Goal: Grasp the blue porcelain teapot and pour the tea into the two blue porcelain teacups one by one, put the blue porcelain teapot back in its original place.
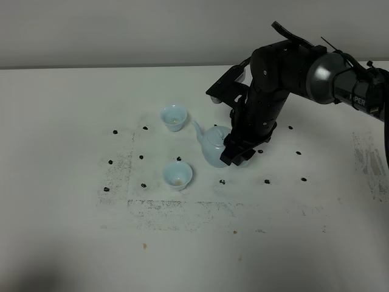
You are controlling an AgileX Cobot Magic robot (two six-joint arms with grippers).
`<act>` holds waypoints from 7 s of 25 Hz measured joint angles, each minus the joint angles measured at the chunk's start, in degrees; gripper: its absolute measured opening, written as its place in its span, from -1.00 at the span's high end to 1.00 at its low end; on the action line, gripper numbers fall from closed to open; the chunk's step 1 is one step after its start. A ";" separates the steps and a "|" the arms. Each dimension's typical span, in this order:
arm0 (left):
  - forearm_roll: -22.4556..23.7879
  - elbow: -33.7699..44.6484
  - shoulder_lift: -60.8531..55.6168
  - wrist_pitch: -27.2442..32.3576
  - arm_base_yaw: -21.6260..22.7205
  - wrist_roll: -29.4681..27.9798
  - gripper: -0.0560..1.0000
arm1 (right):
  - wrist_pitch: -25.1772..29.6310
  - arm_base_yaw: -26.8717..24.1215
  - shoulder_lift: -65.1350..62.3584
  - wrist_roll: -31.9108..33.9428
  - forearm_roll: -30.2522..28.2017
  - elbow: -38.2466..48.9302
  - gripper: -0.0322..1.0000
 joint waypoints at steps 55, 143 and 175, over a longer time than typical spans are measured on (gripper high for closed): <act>0.00 0.00 0.00 0.00 0.00 0.05 -0.18 | -1.11 -0.07 2.08 0.29 1.24 -0.18 0.00; 0.00 0.00 0.00 0.00 0.00 -0.04 -0.18 | 1.71 -0.35 -1.62 -14.99 -8.68 -12.71 0.77; 0.00 0.00 0.00 -0.04 0.00 0.01 -0.18 | -4.12 0.40 8.56 -35.97 -17.12 -20.83 0.78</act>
